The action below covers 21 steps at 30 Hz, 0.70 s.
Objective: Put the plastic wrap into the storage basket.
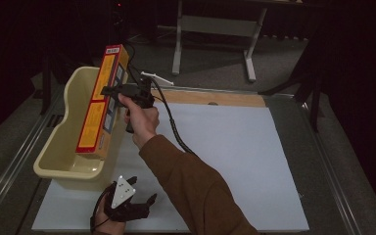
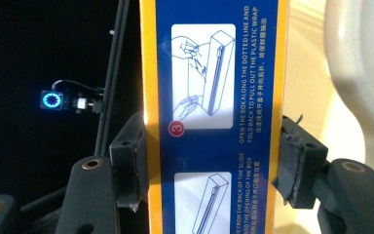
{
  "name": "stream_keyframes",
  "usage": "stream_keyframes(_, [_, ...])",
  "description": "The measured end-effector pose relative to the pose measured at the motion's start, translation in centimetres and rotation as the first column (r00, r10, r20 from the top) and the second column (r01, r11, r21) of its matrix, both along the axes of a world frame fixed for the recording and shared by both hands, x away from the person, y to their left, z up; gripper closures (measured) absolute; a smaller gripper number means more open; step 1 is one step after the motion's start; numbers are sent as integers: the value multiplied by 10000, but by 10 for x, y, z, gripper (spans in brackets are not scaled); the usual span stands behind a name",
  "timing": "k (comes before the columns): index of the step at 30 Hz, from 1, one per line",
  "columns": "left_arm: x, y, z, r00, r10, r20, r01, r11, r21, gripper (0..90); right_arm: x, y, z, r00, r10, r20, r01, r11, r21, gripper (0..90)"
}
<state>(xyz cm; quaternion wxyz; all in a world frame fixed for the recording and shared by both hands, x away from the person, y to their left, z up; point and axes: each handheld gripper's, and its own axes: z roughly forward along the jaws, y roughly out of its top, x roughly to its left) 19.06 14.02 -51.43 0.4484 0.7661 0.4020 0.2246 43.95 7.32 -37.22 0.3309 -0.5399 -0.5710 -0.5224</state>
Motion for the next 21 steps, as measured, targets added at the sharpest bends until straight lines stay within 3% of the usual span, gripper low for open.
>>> stream_keyframes(5, [-1, 2, 1, 10000, 16, 39, -16, 10000, 15, 156, -2, 12, -4, 9996, -96, -253, 95, 9999, -58, 396])
stream_keyframes(9, [-2, 4, 1, 10000, 88, 34, -88, 10000, -19, 156, -5, 17, -7, 9997, -58, -225, 52, 9996, -260, 396])
stream_keyframes(10, [-2, 4, 1, 9999, 100, 36, -100, 9999, -32, 157, -6, 20, -9, 9998, -88, -156, 80, 9987, -507, 395])
stream_keyframes(21, [-2, 4, 1, 9999, 151, 36, -150, 9998, -151, 156, -11, 32, -16, 9998, -112, -138, 98, 9950, -997, 395])
